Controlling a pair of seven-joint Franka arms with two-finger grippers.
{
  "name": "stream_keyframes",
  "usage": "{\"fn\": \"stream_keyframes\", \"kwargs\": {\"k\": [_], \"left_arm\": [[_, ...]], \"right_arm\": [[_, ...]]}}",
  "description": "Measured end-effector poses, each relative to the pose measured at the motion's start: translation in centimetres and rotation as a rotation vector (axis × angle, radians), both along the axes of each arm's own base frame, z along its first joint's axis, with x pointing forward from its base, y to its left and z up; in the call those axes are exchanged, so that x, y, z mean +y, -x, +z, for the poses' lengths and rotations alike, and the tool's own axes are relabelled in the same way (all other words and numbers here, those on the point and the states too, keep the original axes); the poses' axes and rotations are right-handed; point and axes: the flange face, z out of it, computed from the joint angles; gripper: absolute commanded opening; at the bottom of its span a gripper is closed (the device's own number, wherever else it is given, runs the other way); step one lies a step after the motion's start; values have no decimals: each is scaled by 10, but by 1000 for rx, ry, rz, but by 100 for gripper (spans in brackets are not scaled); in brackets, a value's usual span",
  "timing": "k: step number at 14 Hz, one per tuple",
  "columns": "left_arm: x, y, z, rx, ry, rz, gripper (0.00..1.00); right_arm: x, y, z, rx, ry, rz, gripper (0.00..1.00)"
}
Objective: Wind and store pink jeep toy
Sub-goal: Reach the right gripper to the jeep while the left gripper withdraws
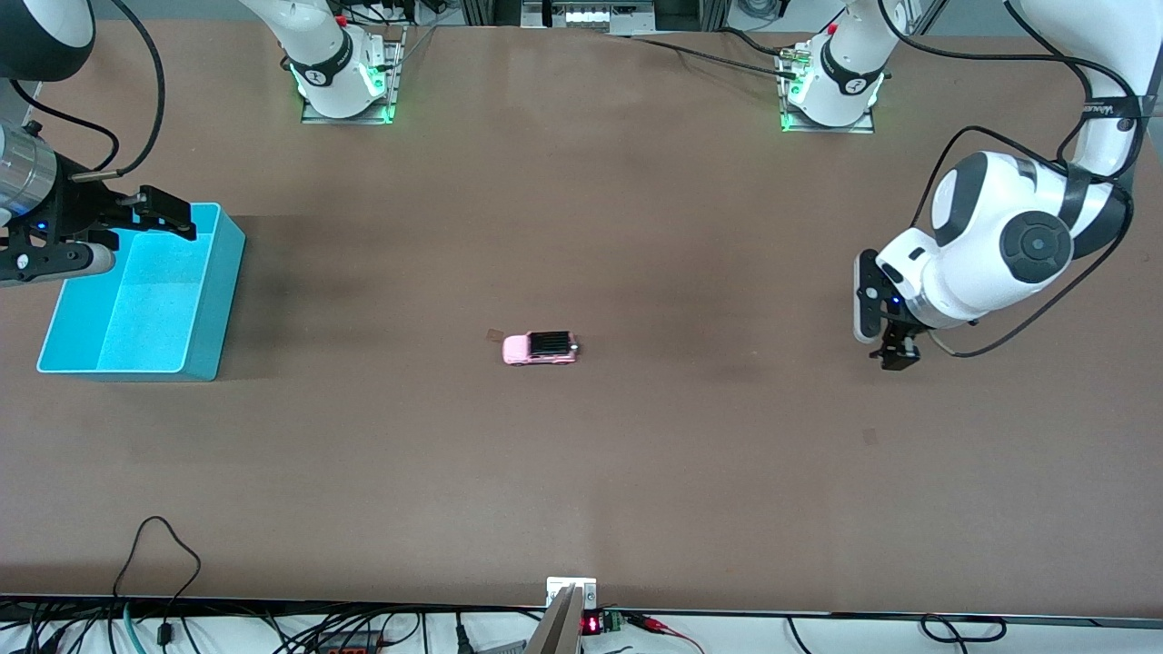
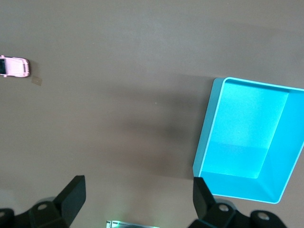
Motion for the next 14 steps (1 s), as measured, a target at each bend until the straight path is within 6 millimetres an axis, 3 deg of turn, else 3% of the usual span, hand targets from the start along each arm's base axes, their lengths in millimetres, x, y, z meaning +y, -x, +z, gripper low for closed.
{"fn": "stream_keyframes", "kwargs": {"k": [3, 8, 11, 14], "left_arm": [[21, -5, -1, -3, -20, 214, 100], [45, -20, 18, -49, -45, 681, 100], [55, -26, 29, -72, -51, 958, 100], [67, -35, 45, -100, -40, 1240, 100]], "right_arm": [[1, 0, -1, 2, 0, 2, 100], [12, 6, -7, 55, -14, 105, 100], [44, 14, -24, 119, -28, 213, 100], [109, 23, -62, 91, -66, 468, 100]]}}
